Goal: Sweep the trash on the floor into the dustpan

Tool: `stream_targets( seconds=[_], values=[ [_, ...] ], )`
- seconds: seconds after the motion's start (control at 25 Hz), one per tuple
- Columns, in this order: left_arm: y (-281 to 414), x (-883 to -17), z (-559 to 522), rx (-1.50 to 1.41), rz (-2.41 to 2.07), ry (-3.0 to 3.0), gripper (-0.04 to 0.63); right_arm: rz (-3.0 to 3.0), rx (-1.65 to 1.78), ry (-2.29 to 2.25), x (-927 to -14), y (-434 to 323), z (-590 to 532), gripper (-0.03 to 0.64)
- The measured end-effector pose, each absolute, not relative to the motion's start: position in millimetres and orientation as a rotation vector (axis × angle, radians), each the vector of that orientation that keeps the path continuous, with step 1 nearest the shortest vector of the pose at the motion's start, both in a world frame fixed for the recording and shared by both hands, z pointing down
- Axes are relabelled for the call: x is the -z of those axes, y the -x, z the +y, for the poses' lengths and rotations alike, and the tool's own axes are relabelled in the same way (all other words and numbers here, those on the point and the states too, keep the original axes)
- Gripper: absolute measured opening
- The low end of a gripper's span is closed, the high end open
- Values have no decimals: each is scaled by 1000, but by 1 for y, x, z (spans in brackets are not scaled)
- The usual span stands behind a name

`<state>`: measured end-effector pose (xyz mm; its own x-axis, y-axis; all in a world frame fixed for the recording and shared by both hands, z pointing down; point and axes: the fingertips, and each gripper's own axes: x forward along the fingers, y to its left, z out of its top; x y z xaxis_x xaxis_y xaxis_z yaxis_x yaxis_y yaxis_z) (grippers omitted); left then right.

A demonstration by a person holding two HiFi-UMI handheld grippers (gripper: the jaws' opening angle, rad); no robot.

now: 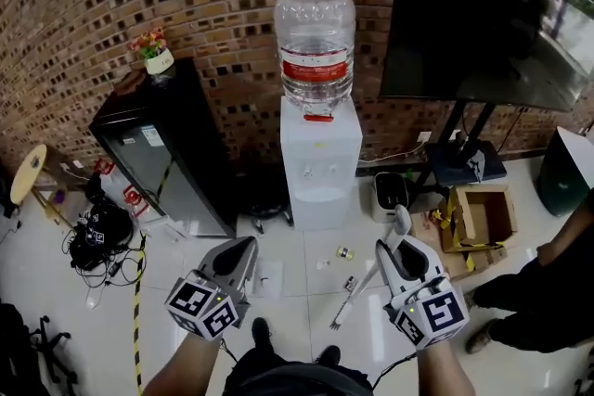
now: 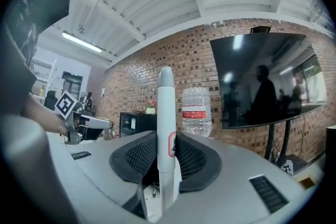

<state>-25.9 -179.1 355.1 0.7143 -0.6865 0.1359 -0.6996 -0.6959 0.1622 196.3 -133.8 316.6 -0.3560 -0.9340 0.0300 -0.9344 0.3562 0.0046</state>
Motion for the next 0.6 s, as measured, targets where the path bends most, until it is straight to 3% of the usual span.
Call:
stream_targets(
  seconds=[0.6],
  values=[
    [88, -330, -175, -54, -1175, -2739, 9, -2423, -7, -2026, -290, -194, -88, 121]
  ],
)
